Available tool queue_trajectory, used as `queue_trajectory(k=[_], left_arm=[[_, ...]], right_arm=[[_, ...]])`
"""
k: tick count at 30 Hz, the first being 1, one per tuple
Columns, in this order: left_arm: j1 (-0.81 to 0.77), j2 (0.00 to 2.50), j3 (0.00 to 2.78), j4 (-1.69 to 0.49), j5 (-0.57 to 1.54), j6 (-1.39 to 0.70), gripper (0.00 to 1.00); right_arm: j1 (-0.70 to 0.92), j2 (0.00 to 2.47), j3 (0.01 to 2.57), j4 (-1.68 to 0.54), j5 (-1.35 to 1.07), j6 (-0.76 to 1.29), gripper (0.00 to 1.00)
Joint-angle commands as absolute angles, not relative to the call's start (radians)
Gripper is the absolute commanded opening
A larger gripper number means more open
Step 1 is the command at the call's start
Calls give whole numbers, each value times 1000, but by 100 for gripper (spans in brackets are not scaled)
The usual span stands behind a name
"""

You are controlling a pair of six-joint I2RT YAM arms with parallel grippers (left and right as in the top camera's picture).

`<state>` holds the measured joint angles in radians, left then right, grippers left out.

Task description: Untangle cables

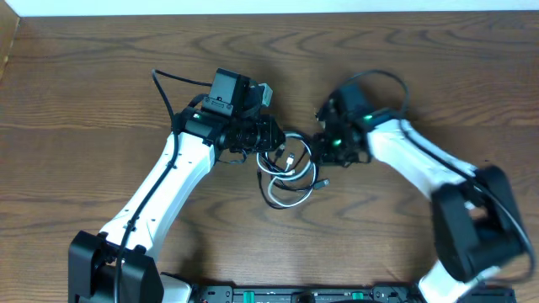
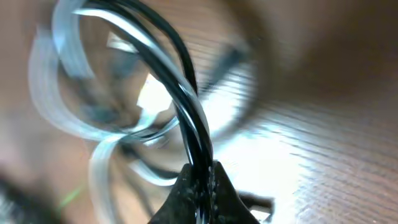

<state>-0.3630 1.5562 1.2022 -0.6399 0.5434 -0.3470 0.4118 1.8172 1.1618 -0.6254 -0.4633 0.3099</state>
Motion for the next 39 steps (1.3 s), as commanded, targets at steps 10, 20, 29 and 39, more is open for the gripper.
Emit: queue_trajectory(k=[10, 20, 29, 39], left_arm=[[-366, 1562, 1214, -556, 620, -349, 25], [-366, 1562, 1214, -477, 616, -349, 33], [-422, 1568, 1214, -356, 605, -358, 44], [-483, 1569, 1214, -206, 542, -556, 43]], right_arm=[[305, 1416, 1243, -630, -778, 62, 1], [307, 1414, 1243, -690, -802, 63, 1], [307, 1414, 1243, -693, -862, 100, 1], [312, 1414, 1243, -701, -767, 174, 13]])
